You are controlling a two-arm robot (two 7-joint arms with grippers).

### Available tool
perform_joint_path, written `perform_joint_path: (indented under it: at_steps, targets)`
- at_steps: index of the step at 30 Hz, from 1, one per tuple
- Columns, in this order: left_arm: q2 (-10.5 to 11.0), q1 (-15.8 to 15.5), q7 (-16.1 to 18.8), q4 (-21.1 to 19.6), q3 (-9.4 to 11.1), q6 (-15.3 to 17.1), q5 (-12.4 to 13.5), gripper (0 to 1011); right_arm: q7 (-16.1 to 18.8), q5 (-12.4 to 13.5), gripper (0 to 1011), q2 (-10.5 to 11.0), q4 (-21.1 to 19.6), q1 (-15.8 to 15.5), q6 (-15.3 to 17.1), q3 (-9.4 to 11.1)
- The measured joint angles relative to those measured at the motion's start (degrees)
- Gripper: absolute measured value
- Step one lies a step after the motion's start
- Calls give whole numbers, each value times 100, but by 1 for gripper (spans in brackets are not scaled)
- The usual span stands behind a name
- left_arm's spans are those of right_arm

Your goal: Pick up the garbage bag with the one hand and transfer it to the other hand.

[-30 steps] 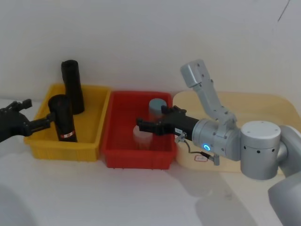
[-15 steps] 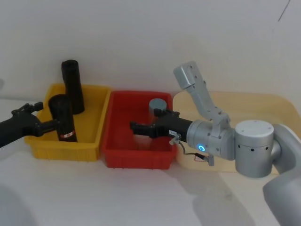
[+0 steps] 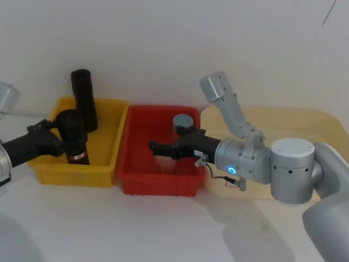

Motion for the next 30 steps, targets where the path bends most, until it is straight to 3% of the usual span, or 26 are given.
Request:
perform_joint_path:
  at_steps: [11,30]
  targets:
    - [-112,-228,-201,241,224,-56,19,1001,-1,63,1001,13,87,32,-45,-15]
    - [-165,-385,-122,374,360,-124,80,1001,-66,71,1001,13,388,150,-122,-110]
